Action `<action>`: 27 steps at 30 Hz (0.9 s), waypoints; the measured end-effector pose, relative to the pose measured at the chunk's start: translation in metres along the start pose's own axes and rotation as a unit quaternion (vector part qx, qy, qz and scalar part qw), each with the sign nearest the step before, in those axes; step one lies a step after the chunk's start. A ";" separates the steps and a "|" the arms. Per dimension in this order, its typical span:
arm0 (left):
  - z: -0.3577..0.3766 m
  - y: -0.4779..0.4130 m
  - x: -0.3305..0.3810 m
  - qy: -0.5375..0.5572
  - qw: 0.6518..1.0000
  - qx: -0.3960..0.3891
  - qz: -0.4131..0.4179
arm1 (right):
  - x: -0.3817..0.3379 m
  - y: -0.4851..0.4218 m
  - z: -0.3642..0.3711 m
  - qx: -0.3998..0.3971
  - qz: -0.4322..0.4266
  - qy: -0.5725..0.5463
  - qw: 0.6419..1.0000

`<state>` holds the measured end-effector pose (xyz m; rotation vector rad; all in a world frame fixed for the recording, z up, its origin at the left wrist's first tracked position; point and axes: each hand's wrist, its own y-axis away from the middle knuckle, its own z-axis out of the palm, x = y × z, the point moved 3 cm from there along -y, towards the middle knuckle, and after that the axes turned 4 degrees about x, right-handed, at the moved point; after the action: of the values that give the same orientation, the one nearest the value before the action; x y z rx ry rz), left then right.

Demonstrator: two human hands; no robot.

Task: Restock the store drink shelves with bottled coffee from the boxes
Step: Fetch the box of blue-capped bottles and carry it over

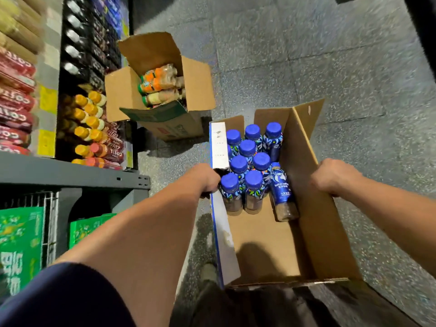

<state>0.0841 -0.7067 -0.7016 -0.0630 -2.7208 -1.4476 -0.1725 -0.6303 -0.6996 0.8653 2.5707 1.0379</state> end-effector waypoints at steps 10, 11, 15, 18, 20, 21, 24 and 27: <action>-0.056 -0.067 0.070 0.186 0.981 0.012 -0.046 | 0.005 -0.101 -0.087 -0.003 -0.021 0.048 0.999; -0.064 -0.075 0.076 0.195 0.979 0.008 -0.049 | 0.003 -0.110 -0.095 -0.002 -0.024 0.051 0.998; -0.097 -0.107 0.096 0.210 0.977 -0.010 -0.047 | -0.010 -0.150 -0.128 0.004 -0.017 0.054 0.998; -0.128 -0.134 0.109 0.216 0.976 -0.017 -0.038 | -0.024 -0.178 -0.156 0.000 -0.006 0.067 0.998; -0.150 -0.153 0.116 0.218 0.975 -0.012 -0.033 | -0.035 -0.197 -0.176 0.003 0.004 0.065 0.998; -0.161 -0.162 0.118 0.219 0.975 -0.011 -0.029 | -0.041 -0.205 -0.185 0.001 0.008 0.064 0.998; -0.195 -0.185 0.124 0.196 0.980 0.003 -0.014 | -0.062 -0.224 -0.213 0.013 0.016 0.062 0.998; -0.222 -0.205 0.123 0.189 0.981 0.012 -0.028 | -0.084 -0.239 -0.236 0.013 0.013 0.070 0.997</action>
<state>-0.0444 -1.0047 -0.7384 0.2650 -2.4448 -1.2825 -0.3090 -0.9489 -0.6956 0.8625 2.7004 1.1132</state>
